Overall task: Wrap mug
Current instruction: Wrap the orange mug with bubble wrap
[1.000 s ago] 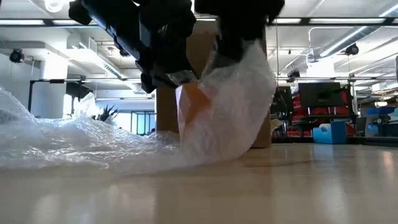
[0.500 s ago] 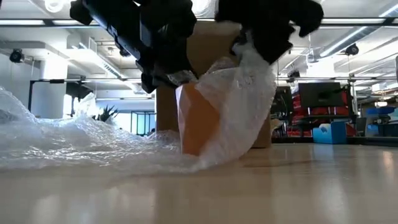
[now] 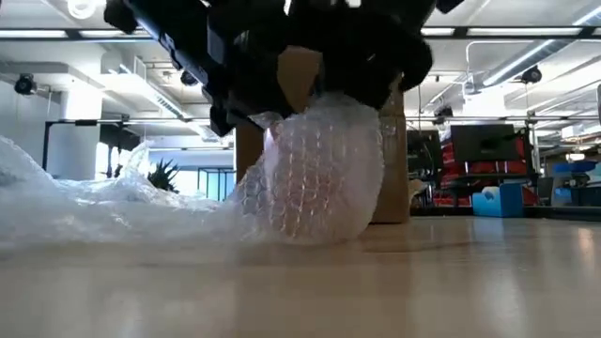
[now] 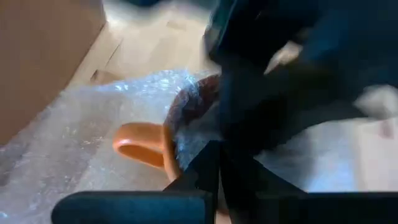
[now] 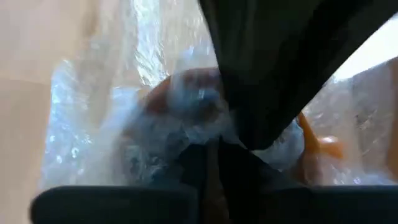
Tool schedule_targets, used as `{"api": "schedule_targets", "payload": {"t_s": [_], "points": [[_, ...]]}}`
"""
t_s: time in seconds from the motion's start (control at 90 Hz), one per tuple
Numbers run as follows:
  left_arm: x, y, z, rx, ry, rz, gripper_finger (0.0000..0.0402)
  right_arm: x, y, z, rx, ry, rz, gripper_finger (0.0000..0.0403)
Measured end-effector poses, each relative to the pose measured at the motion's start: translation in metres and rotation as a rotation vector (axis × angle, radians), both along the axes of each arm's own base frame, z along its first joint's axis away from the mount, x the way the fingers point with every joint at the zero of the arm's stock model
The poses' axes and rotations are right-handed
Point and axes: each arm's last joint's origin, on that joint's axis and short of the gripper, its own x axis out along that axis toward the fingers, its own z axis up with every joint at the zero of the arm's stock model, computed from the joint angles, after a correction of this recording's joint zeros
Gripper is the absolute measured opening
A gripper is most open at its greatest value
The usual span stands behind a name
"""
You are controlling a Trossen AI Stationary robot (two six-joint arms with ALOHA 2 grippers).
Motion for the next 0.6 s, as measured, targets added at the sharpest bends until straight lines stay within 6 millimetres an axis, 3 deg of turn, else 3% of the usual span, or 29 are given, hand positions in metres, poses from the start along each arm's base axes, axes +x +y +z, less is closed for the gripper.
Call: {"api": "schedule_targets", "payload": {"t_s": [0.122,0.356,0.6], "points": [[0.001,0.001,0.007,0.024,-0.043,0.018,0.0000,0.000,0.000,0.001,0.003,0.004,0.004,0.0003],[0.010,-0.002,-0.020,0.059,0.012,0.022,0.0000,0.004,0.001,0.007,0.021,-0.003,0.006,0.0017],[0.014,-0.003,-0.027,0.046,0.014,0.013,0.0000,0.000,0.000,0.026,0.048,0.104,0.011,0.0075]]}}
